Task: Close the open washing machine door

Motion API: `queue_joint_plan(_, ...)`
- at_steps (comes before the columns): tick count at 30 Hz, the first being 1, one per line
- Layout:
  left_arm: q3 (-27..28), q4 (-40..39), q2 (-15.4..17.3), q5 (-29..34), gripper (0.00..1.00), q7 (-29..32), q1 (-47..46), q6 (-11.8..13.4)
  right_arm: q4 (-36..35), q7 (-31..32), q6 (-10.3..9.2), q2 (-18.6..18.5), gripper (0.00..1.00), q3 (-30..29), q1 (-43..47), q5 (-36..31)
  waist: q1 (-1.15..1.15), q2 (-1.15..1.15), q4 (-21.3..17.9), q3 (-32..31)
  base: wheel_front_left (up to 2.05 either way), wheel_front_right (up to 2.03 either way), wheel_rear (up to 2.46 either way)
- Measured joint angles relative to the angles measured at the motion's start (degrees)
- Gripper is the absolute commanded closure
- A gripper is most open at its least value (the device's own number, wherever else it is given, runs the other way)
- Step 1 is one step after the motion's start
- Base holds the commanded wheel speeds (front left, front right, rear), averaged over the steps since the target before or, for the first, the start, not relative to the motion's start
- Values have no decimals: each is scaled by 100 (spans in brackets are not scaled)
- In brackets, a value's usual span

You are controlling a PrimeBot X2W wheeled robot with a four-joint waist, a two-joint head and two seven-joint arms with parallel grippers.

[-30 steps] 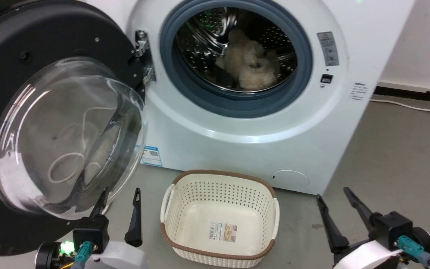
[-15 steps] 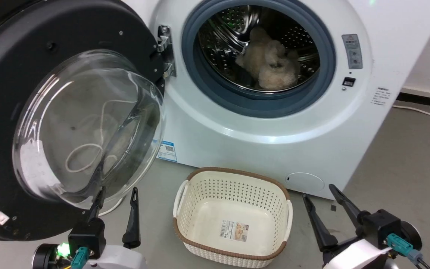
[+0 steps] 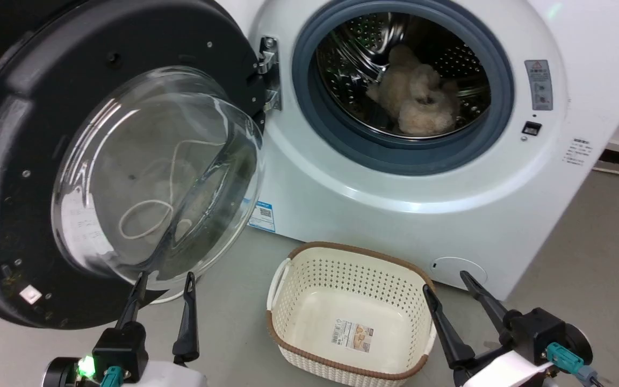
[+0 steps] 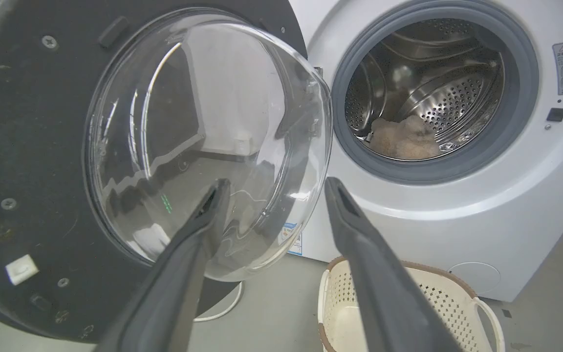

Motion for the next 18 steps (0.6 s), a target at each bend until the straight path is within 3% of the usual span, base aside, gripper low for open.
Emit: queue_joint_plan(18,116,-71,-1,-43,0,-225,194,-2,176,-230,1,-74,0,390,-30,246,0,0,467,-14,0,0,0)
